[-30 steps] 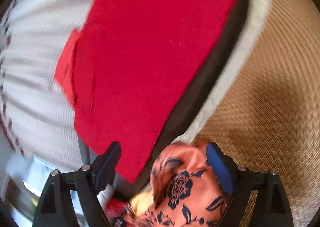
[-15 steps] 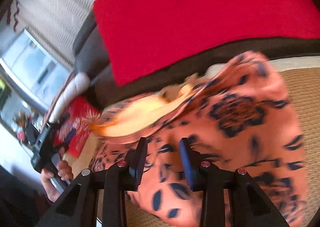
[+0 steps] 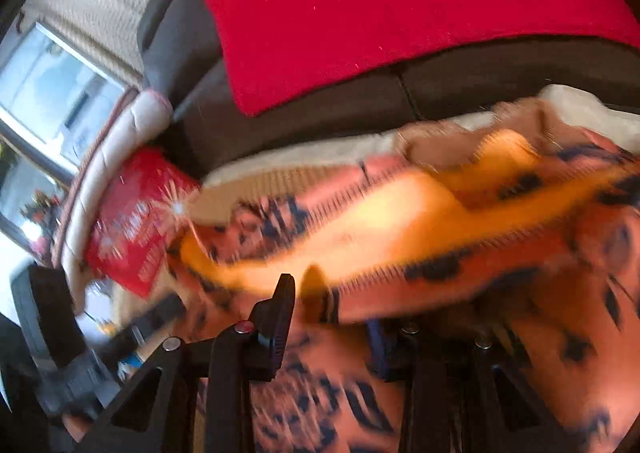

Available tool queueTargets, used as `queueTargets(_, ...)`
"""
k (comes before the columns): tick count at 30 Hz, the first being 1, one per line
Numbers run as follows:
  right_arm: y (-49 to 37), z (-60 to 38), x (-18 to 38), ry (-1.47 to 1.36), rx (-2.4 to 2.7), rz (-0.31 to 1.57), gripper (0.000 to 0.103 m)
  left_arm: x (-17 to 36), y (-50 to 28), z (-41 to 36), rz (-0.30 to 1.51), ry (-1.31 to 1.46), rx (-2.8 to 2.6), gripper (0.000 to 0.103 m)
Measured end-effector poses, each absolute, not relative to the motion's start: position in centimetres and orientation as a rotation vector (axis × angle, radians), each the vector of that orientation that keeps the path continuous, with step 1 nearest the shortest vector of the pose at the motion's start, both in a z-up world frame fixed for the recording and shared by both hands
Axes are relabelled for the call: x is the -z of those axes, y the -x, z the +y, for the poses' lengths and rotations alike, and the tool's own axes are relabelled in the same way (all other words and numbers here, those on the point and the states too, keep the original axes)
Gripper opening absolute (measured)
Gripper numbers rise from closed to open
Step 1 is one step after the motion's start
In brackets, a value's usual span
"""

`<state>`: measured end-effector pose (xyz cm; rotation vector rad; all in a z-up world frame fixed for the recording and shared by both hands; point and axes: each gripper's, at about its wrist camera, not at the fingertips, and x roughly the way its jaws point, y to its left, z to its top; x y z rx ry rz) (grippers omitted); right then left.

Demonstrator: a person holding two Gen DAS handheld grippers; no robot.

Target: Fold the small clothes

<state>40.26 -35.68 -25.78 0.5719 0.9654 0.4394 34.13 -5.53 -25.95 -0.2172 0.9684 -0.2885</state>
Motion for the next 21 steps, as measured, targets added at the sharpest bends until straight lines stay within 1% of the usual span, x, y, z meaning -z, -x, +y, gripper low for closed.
queueTargets(3,-42.1,-36.1,25.2,-0.655,-0.455,0.869,0.036,26.1,-34.2,-6.2,0.969,0.197,0.340,0.082)
queueTargets(4,-42.6,-36.5,25.1,-0.701,-0.464,0.819,0.039,26.0,-34.6,-6.5,0.969,0.194,0.366,0.082)
queueTargets(7,-43.0,-38.1,24.5,-0.785,-0.458,0.690,0.039,25.8,-35.4,-7.7,0.959,0.216,0.430,0.082)
queueTargets(11,-42.8,-40.6,24.3,-0.846,-0.404,0.617,0.039,26.5,-37.1,-8.8,0.948,0.168,0.370,0.082)
queueTargets(14,-42.2,-42.2,23.9,-0.863,-0.391,0.619,0.039,28.2,-39.4,-8.2,0.958,0.147,0.242,0.082)
queueTargets(17,-40.8,-43.8,23.0,-0.781,-0.298,0.657,0.039,29.7,-41.2,-7.9,1.015,0.187,0.156,0.082)
queueTargets(21,-38.1,-48.4,23.2,-0.763,-0.100,0.721,0.039,28.5,-41.0,-7.9,0.982,0.225,0.139,0.082)
